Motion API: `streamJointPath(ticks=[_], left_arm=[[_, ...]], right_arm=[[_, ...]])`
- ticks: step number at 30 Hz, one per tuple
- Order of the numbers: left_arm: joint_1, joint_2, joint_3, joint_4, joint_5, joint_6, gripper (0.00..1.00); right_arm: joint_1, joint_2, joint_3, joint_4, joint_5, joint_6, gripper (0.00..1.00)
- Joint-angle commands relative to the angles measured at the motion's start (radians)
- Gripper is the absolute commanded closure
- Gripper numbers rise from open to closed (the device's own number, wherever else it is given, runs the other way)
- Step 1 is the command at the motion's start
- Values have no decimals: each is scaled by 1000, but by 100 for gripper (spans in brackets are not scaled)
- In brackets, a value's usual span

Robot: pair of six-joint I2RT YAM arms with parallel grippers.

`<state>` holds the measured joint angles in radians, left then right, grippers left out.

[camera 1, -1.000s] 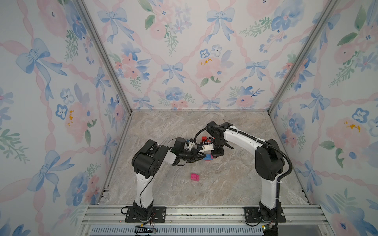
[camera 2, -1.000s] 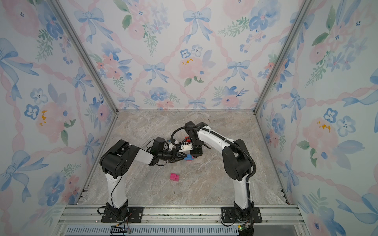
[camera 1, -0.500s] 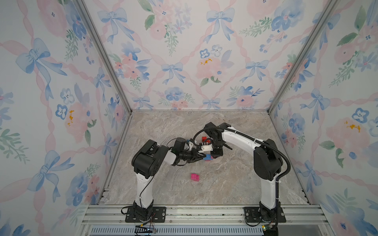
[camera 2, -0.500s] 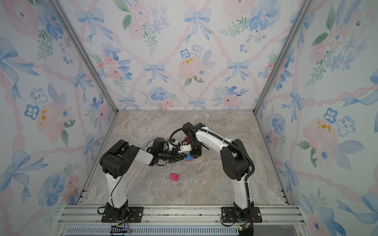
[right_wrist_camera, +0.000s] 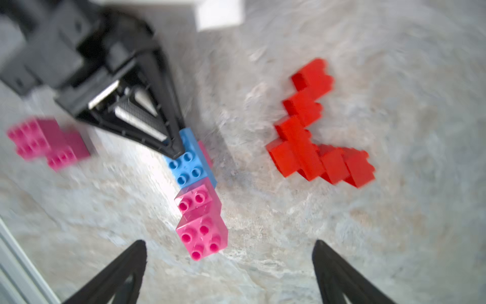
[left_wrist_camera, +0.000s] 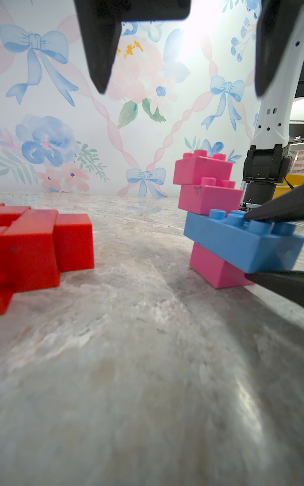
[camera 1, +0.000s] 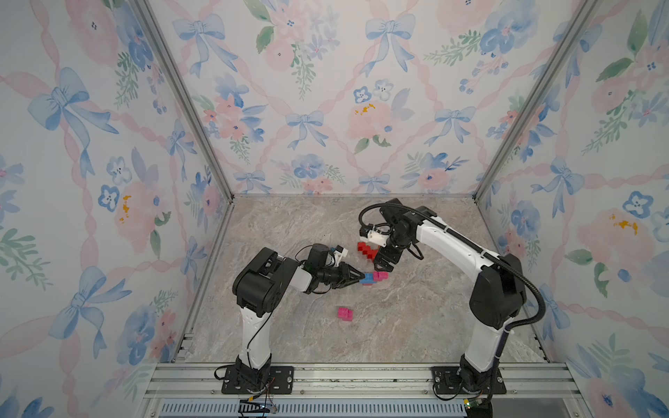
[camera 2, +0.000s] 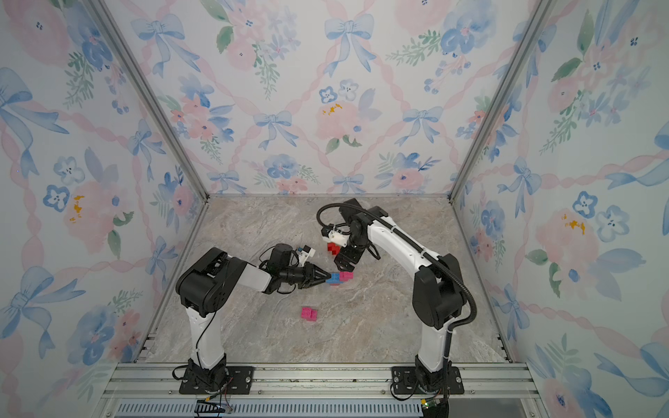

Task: Assemble the letter v with lego
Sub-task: Assemble the lego brick with the lego brick.

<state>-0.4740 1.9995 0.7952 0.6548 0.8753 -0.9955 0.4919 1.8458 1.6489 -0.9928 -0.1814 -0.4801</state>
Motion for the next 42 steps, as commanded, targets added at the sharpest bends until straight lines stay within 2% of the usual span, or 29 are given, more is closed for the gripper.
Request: streamJointPath(ticks=[1,3,4,6,8,10,11,14,16,20,23,31,35,38,42], left_arm=[[4,23,-31,-152,-98,44,75],[3,24,-33,-152,-99,45,74],[3,24,-33,-152,-100,44,74],[4,24,-31,-153,-99,45,74],[4,22,-33,-153,-105,45,74],[3,22,-34,-154,-107,46,74],[4,22,-34,-154,-107,45,74],[2,23,-34,-153,-107,45,74],[3,19,-34,-154,-107,46,73],[2,17,-33,-154,-110,47,72],[2,22,-30,-154,-111,49,72],[3,23,-26,-156,-112,51,72],[3,21,-27,-155,-114,51,71],[2,18,-28,-156,-114,52,70],[2,17,-28,-156,-113,54,68]], right_arm=[[-97,-95,-97,114,-97,389,3],[-121,-170,-218,226,-28,565,3],[-146,-218,-300,314,-53,680,3],[-187,-295,-457,493,-189,847,3],[-199,-337,-566,605,-250,951,3],[-177,-356,-620,632,-229,993,0],[-162,-353,-634,644,-240,1017,2],[-139,-315,-655,707,-334,1065,5],[-136,-288,-663,722,-346,1080,8],[-124,-242,-704,799,-396,1154,21],[-103,-210,-722,815,-393,1163,28],[-69,-152,-744,852,-407,1158,30],[-51,-126,-737,878,-412,1162,38],[-47,-110,-732,898,-411,1165,47],[-45,-97,-717,898,-409,1156,48]])
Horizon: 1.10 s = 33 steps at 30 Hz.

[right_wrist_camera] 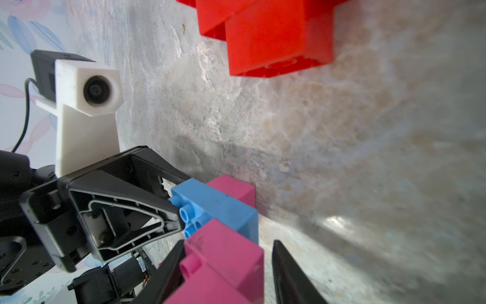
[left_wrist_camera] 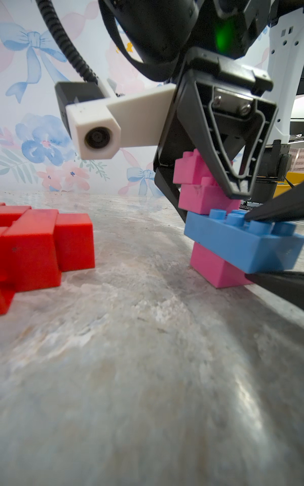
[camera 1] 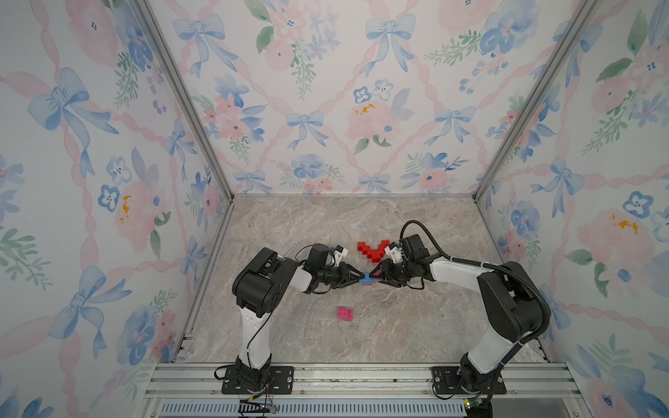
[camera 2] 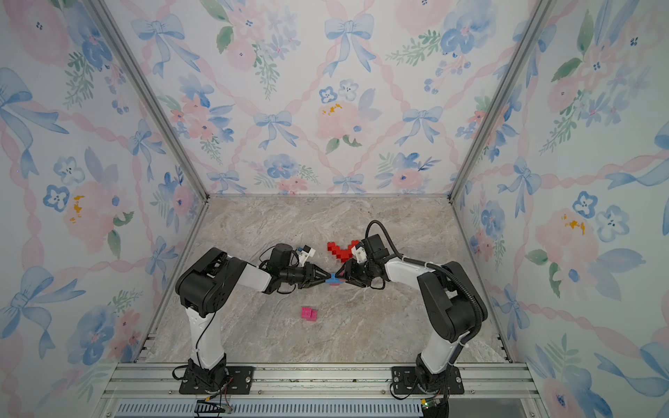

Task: Assemble the letter v with lego
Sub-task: Assemble the lego brick with the lego brick.

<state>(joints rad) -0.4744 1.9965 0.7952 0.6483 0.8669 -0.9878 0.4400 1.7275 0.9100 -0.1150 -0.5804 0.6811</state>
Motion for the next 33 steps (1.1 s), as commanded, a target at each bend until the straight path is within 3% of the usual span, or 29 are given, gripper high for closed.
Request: streamJointPath(ticks=[1,13,18,22,26,33], left_arm=[[3,20,-28,-151,-105,47,68],[4,-20,-31,-155,-101,60,52],[32,-137,-48,-206,-119,111,44],[54,-271,-42,-386,-175,249,36],[51,-343,-93,-445,-181,299,37],[-12,-423,-218,-469,-243,363,57]], right_arm=[[8,24,26,16,-7,-10,48],[21,32,58,-13,5,-44,48],[22,26,53,-21,13,-48,49],[27,24,53,-19,16,-50,50],[32,29,58,-25,25,-49,51],[33,26,64,-38,28,-80,52]])
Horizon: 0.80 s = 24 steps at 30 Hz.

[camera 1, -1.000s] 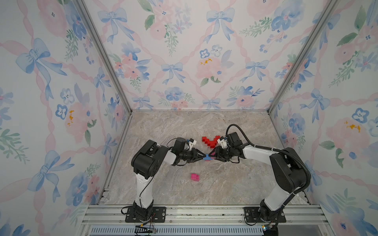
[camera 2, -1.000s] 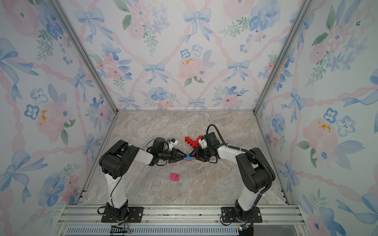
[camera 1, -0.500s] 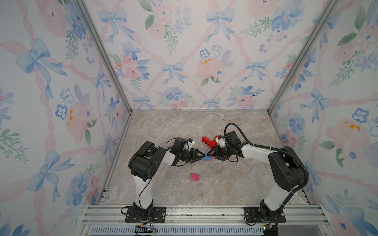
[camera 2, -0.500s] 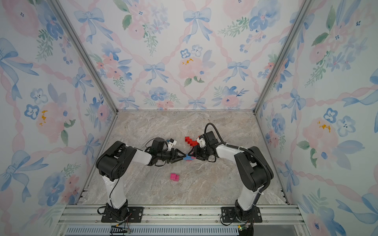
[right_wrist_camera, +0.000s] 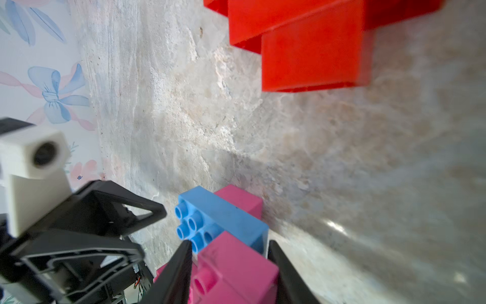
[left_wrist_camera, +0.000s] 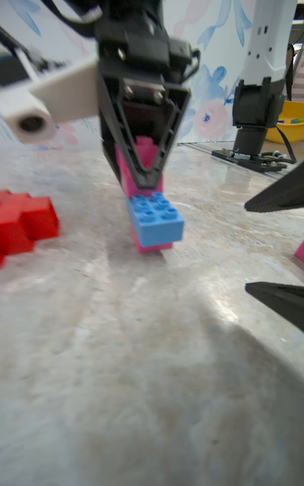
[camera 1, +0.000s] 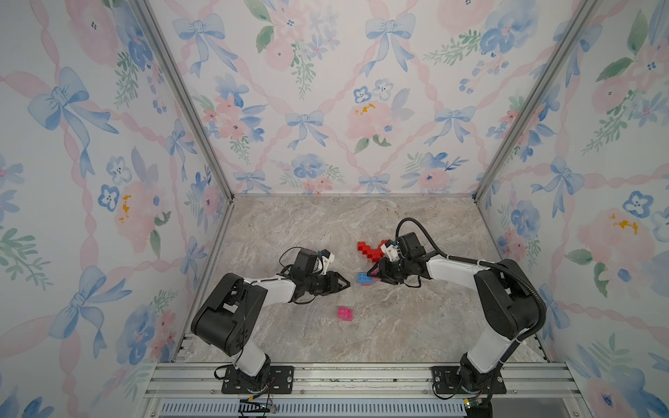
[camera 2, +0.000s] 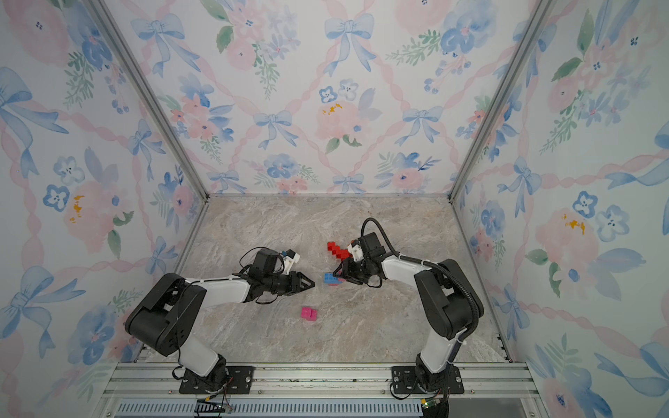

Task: Assemble the letter v with lego
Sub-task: Assemble the lego brick with the lego brick, then pick up the lego brick from the center of the board.

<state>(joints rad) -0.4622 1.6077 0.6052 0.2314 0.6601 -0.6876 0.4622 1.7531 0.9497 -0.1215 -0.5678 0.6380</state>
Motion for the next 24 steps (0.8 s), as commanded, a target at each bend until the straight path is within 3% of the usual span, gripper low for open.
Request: streamJointPath(ticks=[1,9,18,22,24], left_arm=[[-35,-40,-33,-53,-37,62,59],[-66,-94,-102,-109,-87,29,73],[-81,-151,-139,-156,-100,8,81],[-83,-198,-159,-208,-126,21,80],[-77,-248,-130,-250,-189,55,69]], right_arm=[[11,0,27,-37,16,-41,52],[20,-3,41,-66,26,-58,51],[26,-6,50,-94,34,-78,49],[26,-6,54,-97,37,-80,49],[26,-4,55,-97,36,-79,48]])
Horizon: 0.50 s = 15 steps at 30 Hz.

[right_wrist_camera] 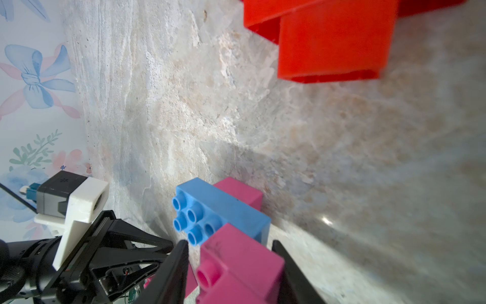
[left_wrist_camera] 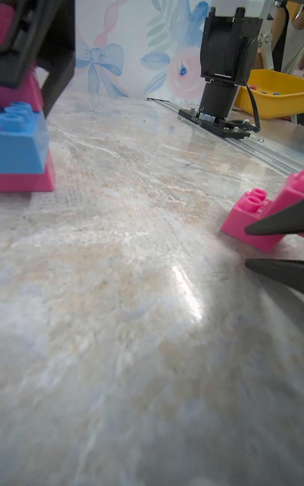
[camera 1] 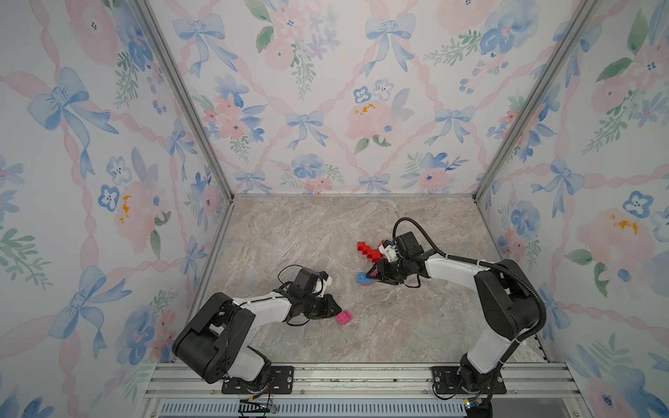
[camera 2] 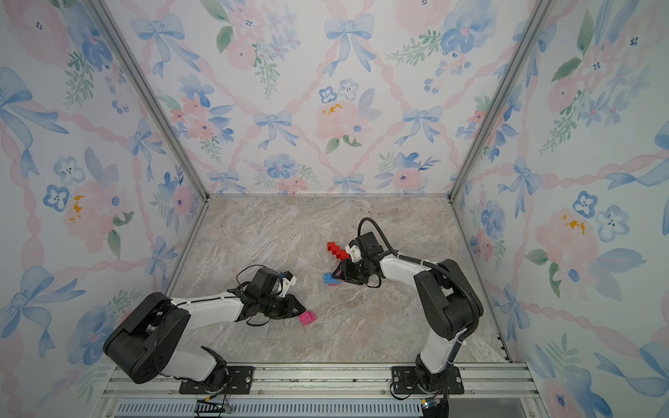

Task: Assemble the letter v with lego
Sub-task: Pick up the lego brick from the center of the board.

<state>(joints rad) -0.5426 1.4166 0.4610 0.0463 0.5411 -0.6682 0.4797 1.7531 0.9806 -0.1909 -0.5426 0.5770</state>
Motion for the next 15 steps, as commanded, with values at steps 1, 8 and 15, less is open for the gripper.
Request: streamJointPath(ticks=[1,8,15], left_arm=[[4,-88,38,-88,-119,53,62],[-103,-268,137,-229,-357,220,37],[-327,-319,145,-374,-549,263,35]], right_arm=[[9,-3,23,-27,12,-16,47],[9,0,32,-43,15,-18,46],[12,9,37,-48,15,-17,44]])
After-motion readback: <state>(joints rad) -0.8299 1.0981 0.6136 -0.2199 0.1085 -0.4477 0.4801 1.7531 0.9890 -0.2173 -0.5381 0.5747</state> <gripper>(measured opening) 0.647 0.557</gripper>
